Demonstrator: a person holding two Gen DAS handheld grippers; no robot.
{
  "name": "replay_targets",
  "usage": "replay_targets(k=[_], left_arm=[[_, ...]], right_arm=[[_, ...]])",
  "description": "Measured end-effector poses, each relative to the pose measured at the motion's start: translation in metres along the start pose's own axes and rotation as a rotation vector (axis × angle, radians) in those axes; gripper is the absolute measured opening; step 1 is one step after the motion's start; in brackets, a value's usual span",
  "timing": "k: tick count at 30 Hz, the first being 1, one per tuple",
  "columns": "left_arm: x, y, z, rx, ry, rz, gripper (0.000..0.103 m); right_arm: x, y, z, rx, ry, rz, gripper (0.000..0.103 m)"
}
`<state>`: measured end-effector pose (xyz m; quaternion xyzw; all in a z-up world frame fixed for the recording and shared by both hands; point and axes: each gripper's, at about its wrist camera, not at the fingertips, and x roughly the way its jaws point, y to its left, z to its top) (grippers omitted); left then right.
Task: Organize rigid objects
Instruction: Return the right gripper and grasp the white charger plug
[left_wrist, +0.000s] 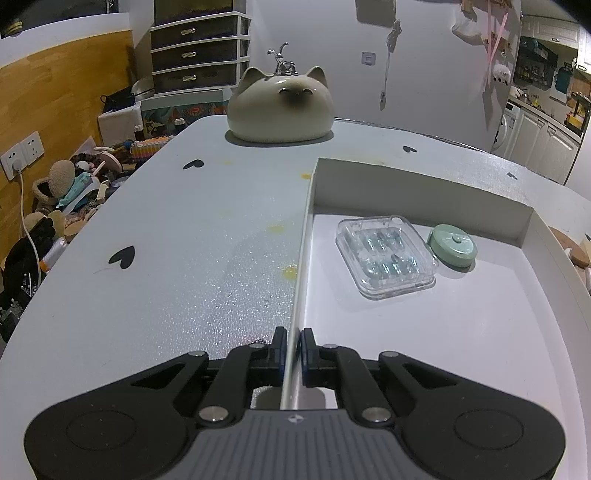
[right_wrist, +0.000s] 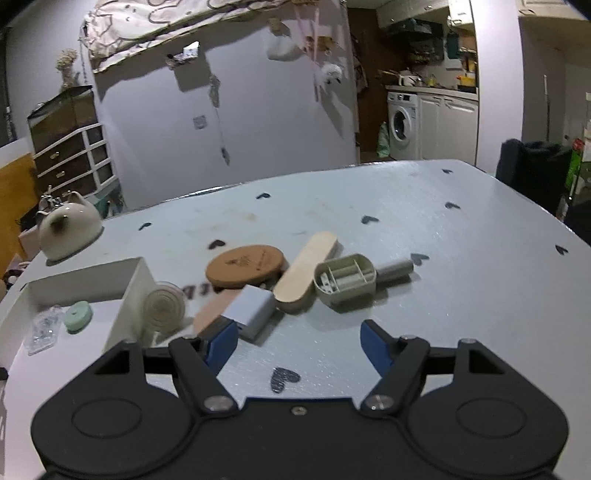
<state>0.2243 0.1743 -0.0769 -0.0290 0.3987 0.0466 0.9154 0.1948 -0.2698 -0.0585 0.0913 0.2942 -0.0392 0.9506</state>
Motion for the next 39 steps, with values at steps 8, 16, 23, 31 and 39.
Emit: replay_targets(k=[8,16,23,31,39], left_arm=[[0.000,0.001,0.000,-0.005,0.002,-0.003,0.007],[0.000,0.001,0.000,-0.005,0.002,-0.003,0.007],[0.000,0.001,0.000,-0.004,0.002,-0.002,0.007],[0.000,0.001,0.000,-0.004,0.001,-0.003,0.007],[0.000,0.001,0.000,-0.011,-0.008,-0.007,0.007]], right_arm=[[0.034,0.023,0.006,-0.174,-0.055,0.094,0.072],[0.080,0.037,0.026,-0.380,0.015,0.226,0.062],[0.094,0.038,0.017,-0.437,0.041,0.283,0.065],[0.067,0.047,0.000,-0.464,0.078,0.365,0.065],[0.061,0.054,-0.001,-0.392,0.078,0.333,0.063]])
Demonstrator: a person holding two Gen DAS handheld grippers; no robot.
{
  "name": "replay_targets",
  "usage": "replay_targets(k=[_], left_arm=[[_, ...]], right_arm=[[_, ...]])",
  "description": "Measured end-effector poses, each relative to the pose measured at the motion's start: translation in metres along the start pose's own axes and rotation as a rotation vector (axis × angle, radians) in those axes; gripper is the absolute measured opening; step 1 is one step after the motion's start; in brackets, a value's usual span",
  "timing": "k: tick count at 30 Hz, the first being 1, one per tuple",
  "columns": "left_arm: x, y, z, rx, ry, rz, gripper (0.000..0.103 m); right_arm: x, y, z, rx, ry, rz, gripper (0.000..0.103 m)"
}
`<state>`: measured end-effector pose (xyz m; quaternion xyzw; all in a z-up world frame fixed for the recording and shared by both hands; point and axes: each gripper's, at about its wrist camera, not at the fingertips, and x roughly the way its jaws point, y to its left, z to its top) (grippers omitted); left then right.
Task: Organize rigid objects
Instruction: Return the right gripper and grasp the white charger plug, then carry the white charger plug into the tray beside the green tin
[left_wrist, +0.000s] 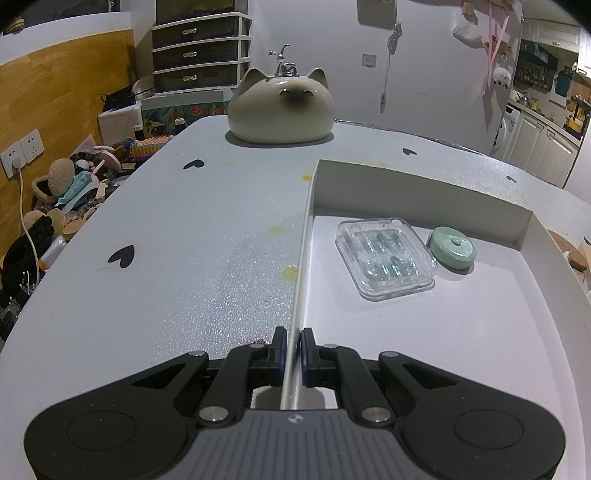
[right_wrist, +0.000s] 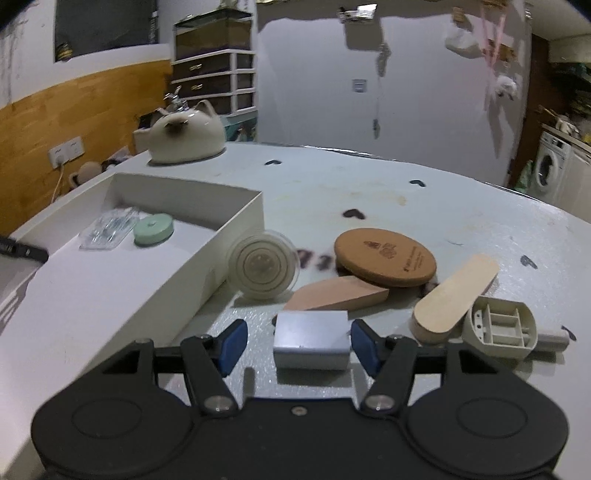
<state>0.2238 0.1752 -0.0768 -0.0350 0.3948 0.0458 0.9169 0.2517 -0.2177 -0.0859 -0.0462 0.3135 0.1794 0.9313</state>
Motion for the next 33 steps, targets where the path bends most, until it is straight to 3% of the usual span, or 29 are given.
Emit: replay_targets(k=[8,17,33], left_arm=[[-0.007,0.002,-0.002,-0.013,-0.063,-0.004,0.007],[-0.011,0.002,-0.003,-0.014,-0.094,-0.005,0.007],[-0.010,-0.001,-0.002,0.011,-0.085,0.008,0.006]], right_arm=[[0.004,-0.013,0.002,0.128,0.002,-0.095,0.065],[0.010,-0.002,0.004,0.044,0.028,-0.077,0.067],[0.015,0.008,0.006,0.017,0.052,-0.123,0.048]])
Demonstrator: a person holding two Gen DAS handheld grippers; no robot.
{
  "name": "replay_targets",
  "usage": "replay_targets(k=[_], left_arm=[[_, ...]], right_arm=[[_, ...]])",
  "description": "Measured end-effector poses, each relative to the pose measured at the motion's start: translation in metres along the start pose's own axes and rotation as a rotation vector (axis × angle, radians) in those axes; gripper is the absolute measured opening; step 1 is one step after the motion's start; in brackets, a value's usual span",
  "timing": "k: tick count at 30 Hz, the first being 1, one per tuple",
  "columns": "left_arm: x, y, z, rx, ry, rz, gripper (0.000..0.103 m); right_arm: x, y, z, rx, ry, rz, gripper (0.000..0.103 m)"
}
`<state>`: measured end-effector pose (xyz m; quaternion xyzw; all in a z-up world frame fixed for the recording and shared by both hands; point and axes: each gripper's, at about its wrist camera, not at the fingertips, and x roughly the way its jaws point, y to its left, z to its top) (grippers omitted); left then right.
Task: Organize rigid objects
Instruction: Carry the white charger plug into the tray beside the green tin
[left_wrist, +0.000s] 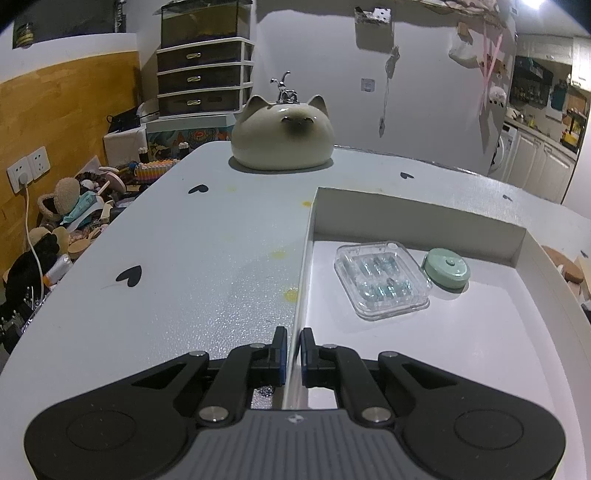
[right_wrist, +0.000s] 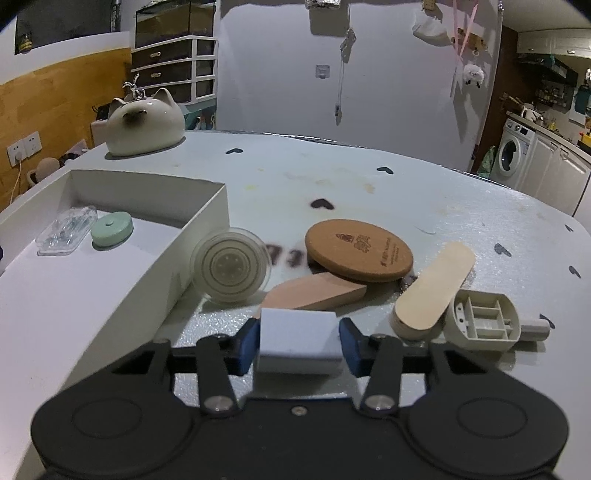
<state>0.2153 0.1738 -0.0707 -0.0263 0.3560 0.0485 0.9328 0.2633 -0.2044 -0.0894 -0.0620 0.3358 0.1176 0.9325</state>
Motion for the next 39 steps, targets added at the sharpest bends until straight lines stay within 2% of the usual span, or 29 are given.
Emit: replay_targets(k=[6,15,21,26,30,34,39], left_arm=[[0.007,-0.001,0.003,0.032,0.056,-0.003,0.006],[0.013,0.000,0.004,0.031,0.118,-0.016,0.006],[0.012,0.001,0.003,0.024,0.119,-0.019,0.006],[0.012,0.004,0.003,-0.013,0.116,-0.026,0.006],[0.013,0.005,0.004,-0.020,0.116,-0.032,0.006],[0.013,0.004,0.004,-0.011,0.116,-0.030,0.006],[0.013,0.002,0.004,0.004,0.117,-0.026,0.006]], right_arm=[[-0.003,-0.007,0.001,0.045,-0.009,0.006,0.048],[-0.024,-0.003,0.020,0.056,-0.087,0.020,0.048],[-0.035,0.014,0.046,0.035,-0.162,0.076,0.048],[-0.028,0.034,0.066,0.030,-0.179,0.146,0.048],[-0.006,0.056,0.083,0.049,-0.132,0.198,0.048],[0.018,0.079,0.097,0.070,-0.047,0.178,0.048],[0.049,0.099,0.105,0.161,0.057,0.167,0.048]])
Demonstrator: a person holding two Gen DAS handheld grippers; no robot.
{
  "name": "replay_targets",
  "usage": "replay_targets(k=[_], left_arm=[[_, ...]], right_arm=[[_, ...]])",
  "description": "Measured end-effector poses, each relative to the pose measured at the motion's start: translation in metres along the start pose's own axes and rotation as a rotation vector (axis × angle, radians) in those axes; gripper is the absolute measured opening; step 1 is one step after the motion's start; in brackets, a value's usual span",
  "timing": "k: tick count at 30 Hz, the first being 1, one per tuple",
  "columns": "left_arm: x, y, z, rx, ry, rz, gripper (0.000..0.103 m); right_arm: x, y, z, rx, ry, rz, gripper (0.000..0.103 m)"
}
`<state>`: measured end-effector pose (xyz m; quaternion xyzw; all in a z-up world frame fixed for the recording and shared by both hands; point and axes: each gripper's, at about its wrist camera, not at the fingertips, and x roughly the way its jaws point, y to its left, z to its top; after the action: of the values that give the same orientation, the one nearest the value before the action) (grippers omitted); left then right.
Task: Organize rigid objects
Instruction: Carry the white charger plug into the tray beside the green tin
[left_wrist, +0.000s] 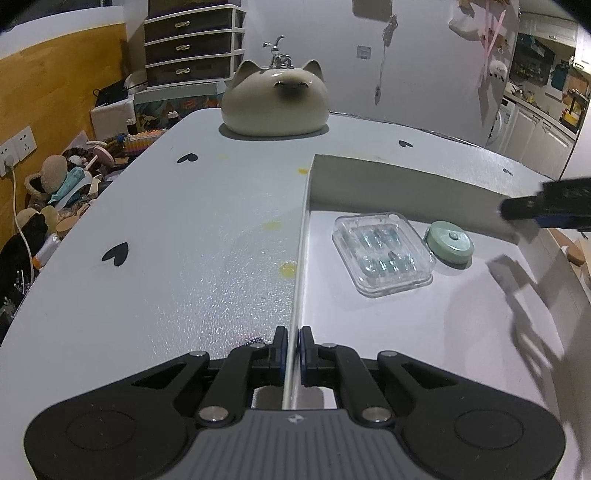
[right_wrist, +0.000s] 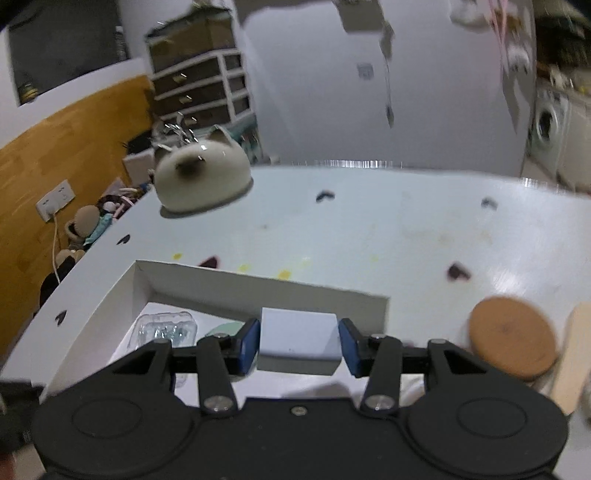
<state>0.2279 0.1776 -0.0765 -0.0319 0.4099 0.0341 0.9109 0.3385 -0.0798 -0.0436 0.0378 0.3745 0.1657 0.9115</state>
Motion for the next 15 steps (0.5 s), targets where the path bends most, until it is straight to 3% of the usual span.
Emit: replay_targets(k=[10,15], left_arm=[[0.000,-0.002,0.001,0.011,0.007,0.008,0.006],[0.000,-0.001,0.002,0.014,0.010,0.005,0.006]], right_arm=[[0.037,0.004,0.000,0.081,0.084,-0.066,0.048],[0.040,0.005,0.000,0.068,0.079,-0.082,0.048]])
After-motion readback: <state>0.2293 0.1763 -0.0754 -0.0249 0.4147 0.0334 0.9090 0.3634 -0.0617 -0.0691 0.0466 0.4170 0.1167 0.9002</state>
